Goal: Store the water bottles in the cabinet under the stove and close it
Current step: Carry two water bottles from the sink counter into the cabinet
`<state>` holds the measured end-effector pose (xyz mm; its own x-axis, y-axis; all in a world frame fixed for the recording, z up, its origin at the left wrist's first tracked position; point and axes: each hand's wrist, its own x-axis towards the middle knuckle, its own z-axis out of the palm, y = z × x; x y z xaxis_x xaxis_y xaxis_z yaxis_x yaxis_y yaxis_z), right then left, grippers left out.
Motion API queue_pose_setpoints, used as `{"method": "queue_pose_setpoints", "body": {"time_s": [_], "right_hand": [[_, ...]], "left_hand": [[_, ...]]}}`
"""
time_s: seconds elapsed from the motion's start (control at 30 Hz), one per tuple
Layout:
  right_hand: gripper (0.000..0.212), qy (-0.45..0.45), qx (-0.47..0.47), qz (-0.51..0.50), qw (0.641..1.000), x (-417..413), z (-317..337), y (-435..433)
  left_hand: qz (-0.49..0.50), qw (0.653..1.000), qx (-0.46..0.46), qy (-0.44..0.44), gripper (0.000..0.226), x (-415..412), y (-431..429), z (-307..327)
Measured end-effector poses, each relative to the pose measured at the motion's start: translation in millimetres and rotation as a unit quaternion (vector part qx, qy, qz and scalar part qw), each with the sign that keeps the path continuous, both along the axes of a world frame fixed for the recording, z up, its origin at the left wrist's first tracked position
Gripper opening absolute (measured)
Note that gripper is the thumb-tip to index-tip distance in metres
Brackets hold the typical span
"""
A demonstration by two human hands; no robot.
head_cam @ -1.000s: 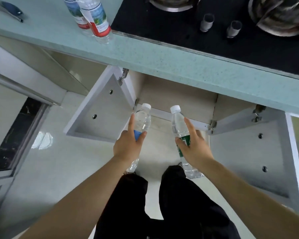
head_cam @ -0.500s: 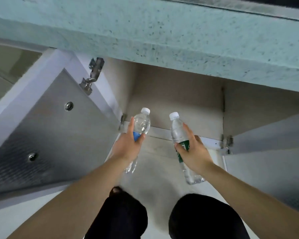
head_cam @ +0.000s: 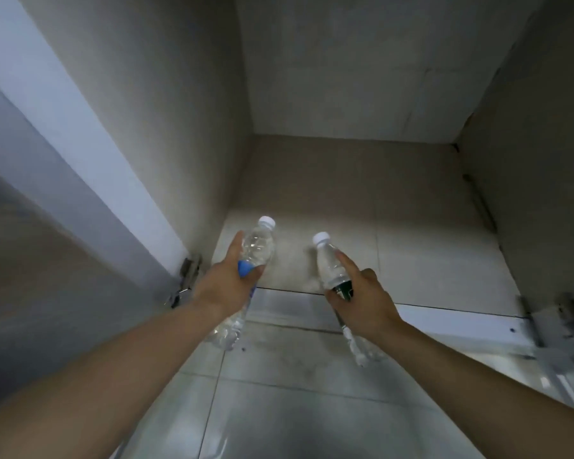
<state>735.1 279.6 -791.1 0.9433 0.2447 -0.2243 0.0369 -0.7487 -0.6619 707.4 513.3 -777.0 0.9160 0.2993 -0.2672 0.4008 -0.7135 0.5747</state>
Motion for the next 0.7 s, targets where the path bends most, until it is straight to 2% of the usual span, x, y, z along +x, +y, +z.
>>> {"method": "queue_pose_setpoints", "body": {"time_s": [0.1, 0.23, 0.47, 0.7], "right_hand": [[0.071, -0.016, 0.004, -0.013, 1.0, 10.8, -30.4, 12.5], [0.072, -0.017, -0.019, -0.03, 0.999, 17.2, -43.7, 19.1], [0.074, -0.018, -0.045, -0.053, 0.997, 29.9, -65.9, 22.1], [0.072, 0.002, -0.034, -0.113, 0.993, 33.2, -81.3, 21.0]], "left_hand": [[-0.004, 1.0, 0.006, -0.012, 0.074, 10.6, 1.9, -13.6], [0.026, 0.998, -0.043, -0.036, 0.077, 17.4, 2.2, -27.7], [0.026, 0.997, -0.024, -0.072, 0.074, 38.7, 3.5, -36.0], [0.081, 0.978, -0.134, -0.14, 0.071, 44.2, 3.6, -59.3]]}}
